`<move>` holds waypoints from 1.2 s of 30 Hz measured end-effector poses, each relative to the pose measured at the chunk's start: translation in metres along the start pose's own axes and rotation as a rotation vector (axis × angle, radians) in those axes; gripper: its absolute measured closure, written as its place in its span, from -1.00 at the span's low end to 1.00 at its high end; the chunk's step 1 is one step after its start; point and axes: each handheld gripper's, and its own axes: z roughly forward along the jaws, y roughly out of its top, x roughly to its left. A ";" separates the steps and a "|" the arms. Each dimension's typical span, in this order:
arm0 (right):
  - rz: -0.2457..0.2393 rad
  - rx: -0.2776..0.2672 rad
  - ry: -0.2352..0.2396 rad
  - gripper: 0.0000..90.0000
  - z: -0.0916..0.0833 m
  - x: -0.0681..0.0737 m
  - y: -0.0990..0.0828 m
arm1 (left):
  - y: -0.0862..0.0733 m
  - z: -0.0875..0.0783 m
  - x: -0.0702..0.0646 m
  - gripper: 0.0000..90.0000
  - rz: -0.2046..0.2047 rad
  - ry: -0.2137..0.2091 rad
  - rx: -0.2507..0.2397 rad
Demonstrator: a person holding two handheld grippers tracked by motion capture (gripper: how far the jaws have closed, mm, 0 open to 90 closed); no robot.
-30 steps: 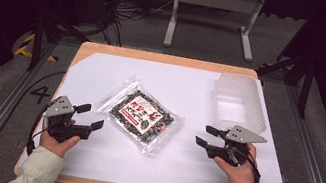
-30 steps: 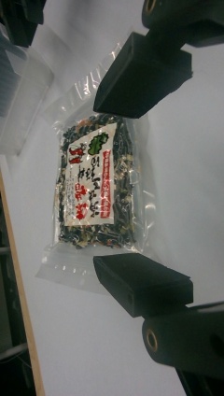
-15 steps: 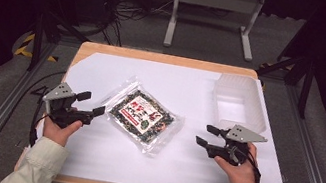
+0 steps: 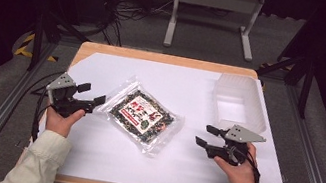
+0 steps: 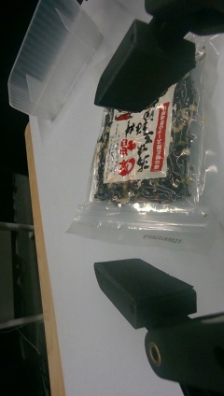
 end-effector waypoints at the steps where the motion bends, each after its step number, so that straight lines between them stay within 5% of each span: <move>1: 0.000 0.000 -0.001 -0.13 0.000 0.000 0.000 | 0.000 0.001 0.000 -0.60 0.001 0.001 -0.001; 19: -0.003 0.012 -0.008 -0.14 -0.002 0.001 -0.003 | -0.020 0.035 0.021 -0.55 -0.075 0.037 0.102; 36: 0.006 0.015 -0.013 -0.14 -0.006 0.002 -0.007 | -0.033 0.055 0.026 -0.43 -0.111 -0.009 0.244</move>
